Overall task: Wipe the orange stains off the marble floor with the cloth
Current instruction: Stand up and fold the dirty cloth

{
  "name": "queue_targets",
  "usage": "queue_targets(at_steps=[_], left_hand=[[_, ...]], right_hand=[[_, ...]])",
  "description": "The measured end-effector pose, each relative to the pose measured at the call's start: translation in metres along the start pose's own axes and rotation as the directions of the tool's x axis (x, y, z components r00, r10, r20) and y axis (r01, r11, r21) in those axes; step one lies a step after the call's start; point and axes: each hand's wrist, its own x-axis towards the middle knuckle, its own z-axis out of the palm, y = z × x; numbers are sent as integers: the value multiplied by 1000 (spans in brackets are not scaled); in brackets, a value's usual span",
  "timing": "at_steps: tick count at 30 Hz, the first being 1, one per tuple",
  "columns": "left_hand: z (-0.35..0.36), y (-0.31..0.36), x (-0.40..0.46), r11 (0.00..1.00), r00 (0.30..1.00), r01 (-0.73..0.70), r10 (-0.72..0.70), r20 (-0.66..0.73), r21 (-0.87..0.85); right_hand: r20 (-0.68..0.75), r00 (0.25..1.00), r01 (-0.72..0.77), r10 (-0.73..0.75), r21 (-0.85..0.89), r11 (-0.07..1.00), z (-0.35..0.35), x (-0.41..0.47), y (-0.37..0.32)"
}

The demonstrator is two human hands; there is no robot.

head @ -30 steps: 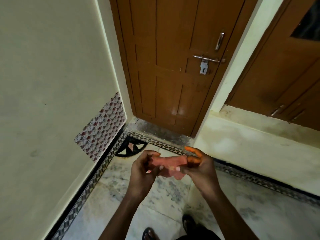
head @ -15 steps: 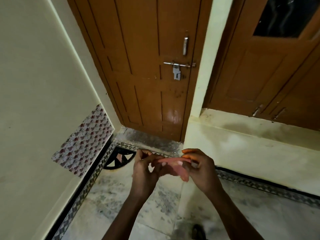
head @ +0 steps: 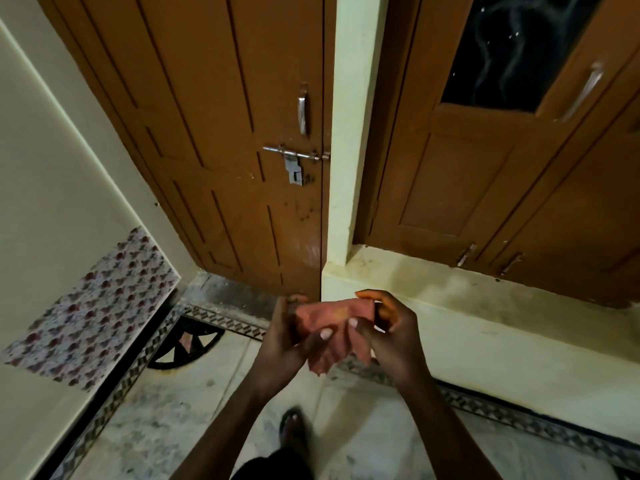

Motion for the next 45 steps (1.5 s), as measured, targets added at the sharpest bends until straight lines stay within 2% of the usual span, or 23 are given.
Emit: queue_targets(at_steps=[3,8,14,19,24,26,28,31,33,36,40,43,45], left_hand=[[7,-8,53,996,998,-58,57,21,63],[20,-26,150,941,981,-185,159,110,282],[38,-69,257,932,979,-152,95,182,330],[59,-121,323,900,995,-23,-22,97,435],[91,-155,374,878,999,-5,19,-25,479],[98,-184,389,800,997,-32,69,-39,600],[103,-223,397,686,997,-55,76,3,725],[111,-278,402,557,999,-34,22,26,830],[112,-299,401,546,998,-38,-18,57,837],[108,-314,404,514,994,39,-110,21,857],[117,-288,401,542,979,116,-205,-3,832],[112,-252,379,701,987,160,-134,-92,695],[110,-225,364,785,970,188,-55,-235,590]], right_hand=[[0,999,-42,42,53,998,-13,46,21],[-81,997,-1,-5,-81,997,-20,128,57],[-199,957,-226,212,-50,973,-37,210,121],[-200,917,-353,345,-1,936,-50,265,162],[-131,919,-372,372,29,928,-58,328,222],[-72,918,-393,390,-45,918,-53,352,253],[-52,896,-441,441,-215,871,-47,366,284],[19,897,-395,442,-418,819,-44,371,321],[132,891,-315,434,-508,802,-42,369,333],[278,860,-197,427,-592,782,-43,373,343],[322,879,-93,353,-609,788,-48,372,342],[269,918,-136,291,-477,868,-45,351,314],[201,942,-171,269,-405,898,-42,342,288]])
